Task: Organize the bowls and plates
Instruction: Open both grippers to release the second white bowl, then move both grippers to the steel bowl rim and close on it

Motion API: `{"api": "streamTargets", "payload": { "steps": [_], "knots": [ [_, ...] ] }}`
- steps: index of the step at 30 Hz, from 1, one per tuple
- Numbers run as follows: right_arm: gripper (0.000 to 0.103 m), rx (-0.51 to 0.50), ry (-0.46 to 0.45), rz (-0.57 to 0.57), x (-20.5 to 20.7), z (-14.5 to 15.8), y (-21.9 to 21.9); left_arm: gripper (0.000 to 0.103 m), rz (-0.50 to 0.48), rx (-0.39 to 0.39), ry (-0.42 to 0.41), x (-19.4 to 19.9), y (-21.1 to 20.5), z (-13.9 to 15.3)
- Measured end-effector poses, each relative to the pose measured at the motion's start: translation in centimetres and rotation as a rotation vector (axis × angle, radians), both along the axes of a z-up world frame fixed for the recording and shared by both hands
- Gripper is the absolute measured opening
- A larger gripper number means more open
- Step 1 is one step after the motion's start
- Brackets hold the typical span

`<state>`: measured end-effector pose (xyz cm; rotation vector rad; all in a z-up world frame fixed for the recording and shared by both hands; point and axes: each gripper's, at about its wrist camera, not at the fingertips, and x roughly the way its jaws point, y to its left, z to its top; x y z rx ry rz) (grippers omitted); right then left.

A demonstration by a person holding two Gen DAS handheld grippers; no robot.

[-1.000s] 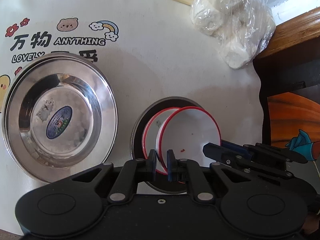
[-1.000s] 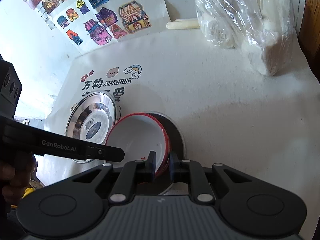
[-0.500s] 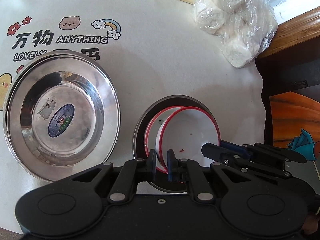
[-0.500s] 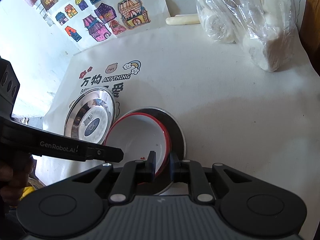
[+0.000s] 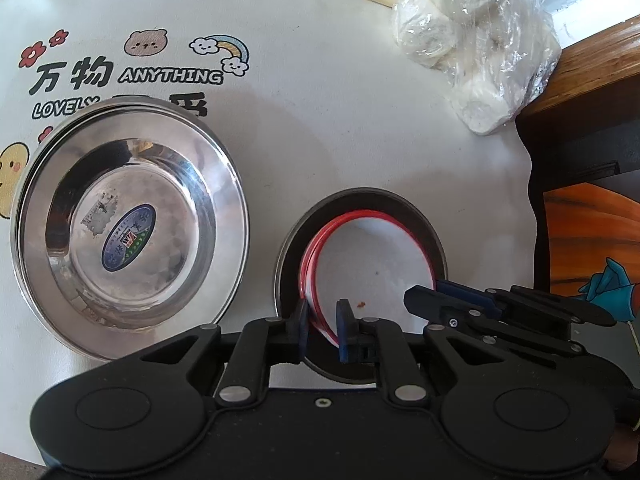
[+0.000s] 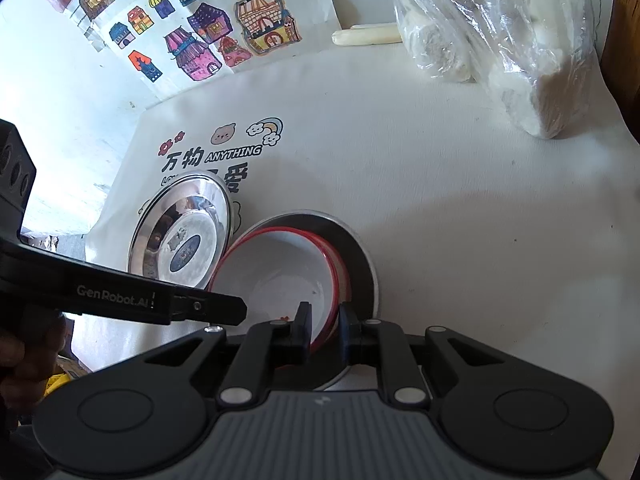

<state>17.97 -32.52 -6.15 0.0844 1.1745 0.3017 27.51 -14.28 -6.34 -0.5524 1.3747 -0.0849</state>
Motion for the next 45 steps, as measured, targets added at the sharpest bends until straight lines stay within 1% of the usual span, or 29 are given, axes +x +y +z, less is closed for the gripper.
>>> {"api": "streamTargets", "payload": {
  "steps": [7,12,17,19,21,25,28,30,31,33,34,36,37,39,41,43,44,45],
  "knots": [
    [0.018,-0.003,-0.002,-0.007,0.1,-0.1,0.0,0.015,-0.003,0.001,-0.007,0.0,-0.2,0.1],
    [0.018,-0.001,-0.007,-0.007,-0.1,0.0,-0.2,0.019,-0.006,0.008,-0.019,0.0,-0.4,0.4],
    [0.020,-0.005,-0.013,0.002,-0.3,0.3,-0.2,0.020,0.001,0.017,-0.027,-0.2,-0.4,0.8],
    [0.023,-0.012,-0.019,0.008,-0.4,0.5,-0.2,0.022,0.007,0.019,-0.034,-0.4,-0.2,1.1],
    [0.026,-0.019,-0.028,0.012,-0.5,0.8,-0.2,0.027,0.015,0.023,-0.043,-0.7,0.0,1.4],
    [0.027,-0.025,-0.045,0.014,-0.8,1.4,-0.5,0.030,0.031,0.048,-0.049,-1.1,0.2,1.9],
    [0.030,-0.030,-0.063,0.014,-0.8,1.9,-0.9,0.042,0.043,0.079,-0.064,-1.4,0.3,2.5],
    [0.035,-0.032,-0.075,0.014,-0.8,2.3,-1.1,0.054,0.050,0.092,-0.078,-1.6,0.4,2.9],
    [0.038,-0.034,-0.081,0.015,-0.8,2.5,-1.2,0.057,0.055,0.098,-0.083,-1.7,0.4,3.0],
    [0.054,-0.039,-0.092,0.015,-0.8,2.8,-1.5,0.070,0.071,0.102,-0.088,-2.0,0.5,3.3],
    [0.058,-0.042,-0.096,0.015,-0.8,2.9,-1.6,0.072,0.082,0.102,-0.083,-2.1,0.6,3.3],
    [0.073,-0.051,-0.098,0.011,-0.8,3.0,-1.9,0.081,0.101,0.104,-0.064,-2.4,0.6,3.3],
    [0.075,-0.056,-0.097,0.007,-0.8,3.0,-2.1,0.084,0.112,0.100,-0.061,-2.7,0.7,3.3],
    [0.087,-0.065,-0.097,0.002,-0.8,3.0,-2.4,0.097,0.137,0.086,-0.058,-3.2,0.9,3.2],
    [0.094,-0.078,-0.097,-0.009,-0.7,2.9,-2.8,0.102,0.166,0.083,-0.058,-3.8,1.0,3.0],
    [0.098,-0.091,-0.094,-0.027,-0.8,2.8,-3.3,0.102,0.191,0.087,-0.063,-4.2,1.3,3.0],
    [0.102,-0.098,-0.096,-0.036,-0.8,2.9,-3.6,0.102,0.201,0.090,-0.064,-4.3,1.4,3.0],
    [0.103,-0.107,-0.101,-0.047,-0.9,2.9,-3.8,0.102,0.210,0.095,-0.068,-4.5,1.5,3.0]
  ]
}}
